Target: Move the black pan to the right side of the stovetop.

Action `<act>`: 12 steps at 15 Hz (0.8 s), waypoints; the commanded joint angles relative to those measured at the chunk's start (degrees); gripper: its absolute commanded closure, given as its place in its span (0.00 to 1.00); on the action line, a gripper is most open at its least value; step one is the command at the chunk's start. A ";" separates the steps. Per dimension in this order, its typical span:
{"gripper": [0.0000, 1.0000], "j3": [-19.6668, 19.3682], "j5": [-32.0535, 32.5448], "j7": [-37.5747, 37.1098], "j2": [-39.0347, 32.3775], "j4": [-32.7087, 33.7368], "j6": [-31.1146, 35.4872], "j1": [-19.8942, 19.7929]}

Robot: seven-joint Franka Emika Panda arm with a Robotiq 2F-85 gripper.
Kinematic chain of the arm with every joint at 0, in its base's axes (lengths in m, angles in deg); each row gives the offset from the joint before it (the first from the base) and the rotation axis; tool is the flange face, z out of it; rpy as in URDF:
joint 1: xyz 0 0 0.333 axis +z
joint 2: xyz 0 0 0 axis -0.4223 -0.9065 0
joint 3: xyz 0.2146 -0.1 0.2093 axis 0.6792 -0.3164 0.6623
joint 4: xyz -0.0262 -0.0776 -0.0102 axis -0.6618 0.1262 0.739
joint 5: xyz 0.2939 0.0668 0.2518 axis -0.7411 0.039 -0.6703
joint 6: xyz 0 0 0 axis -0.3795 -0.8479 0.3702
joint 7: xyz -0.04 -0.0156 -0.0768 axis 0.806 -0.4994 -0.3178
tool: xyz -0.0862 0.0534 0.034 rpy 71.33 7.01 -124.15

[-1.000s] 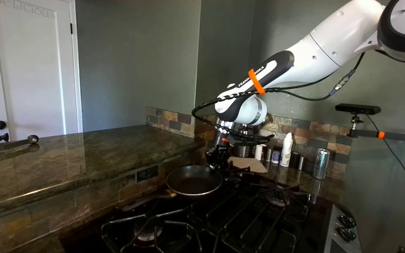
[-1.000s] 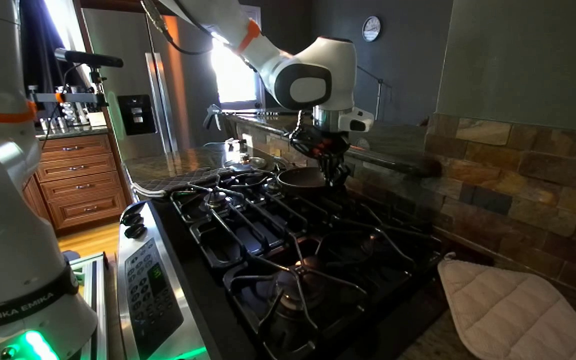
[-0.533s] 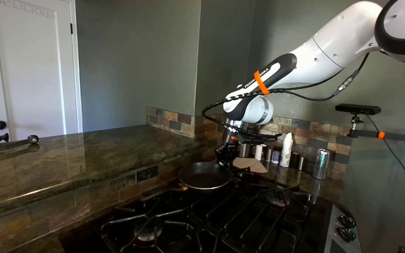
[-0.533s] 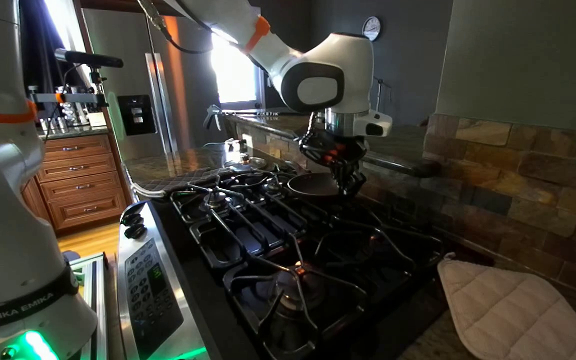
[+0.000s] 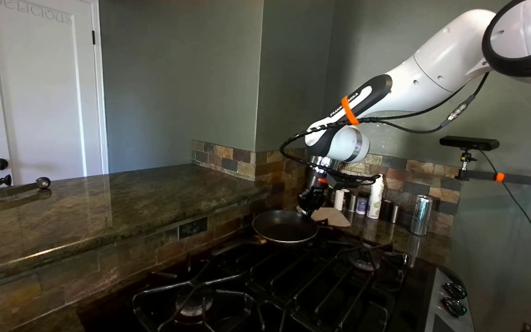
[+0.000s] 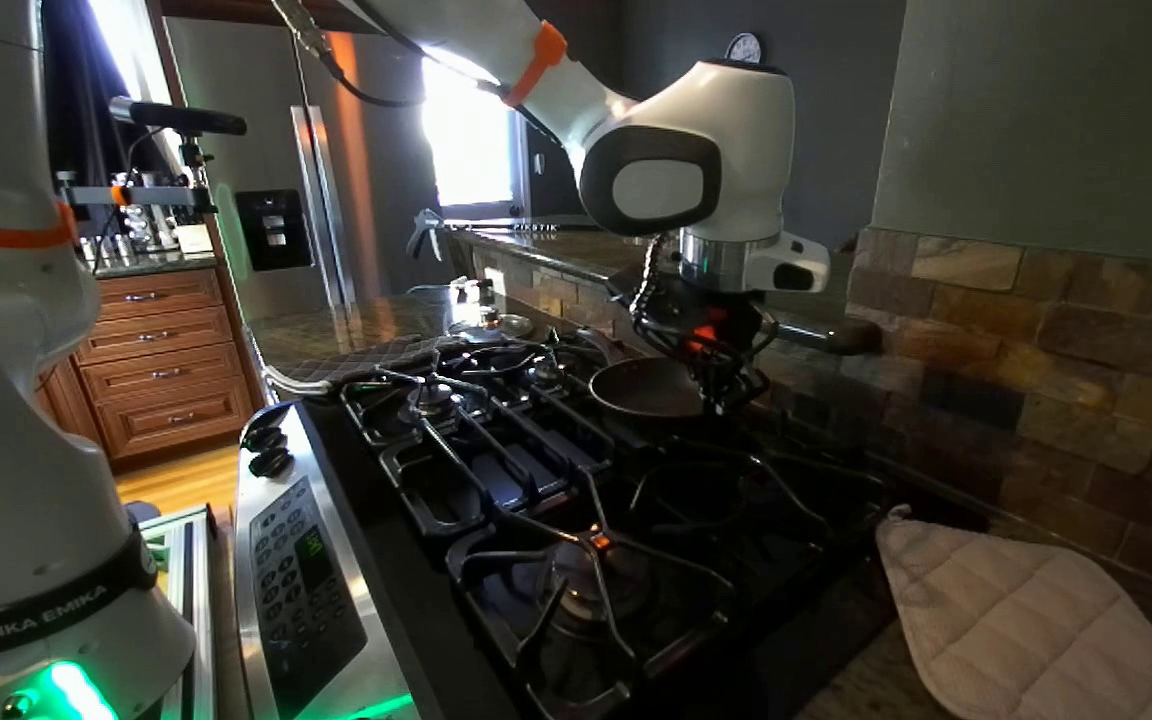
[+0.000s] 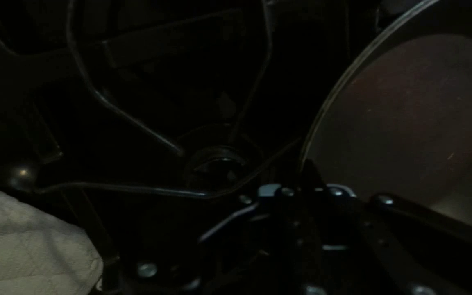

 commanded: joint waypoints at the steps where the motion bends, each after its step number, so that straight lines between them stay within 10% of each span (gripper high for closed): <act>1: 0.93 -0.49 -0.08 0.37 -0.15 0.32 -0.21 -0.17; 12: 0.98 -1.77 0.63 7.76 -2.84 3.68 -1.54 -2.96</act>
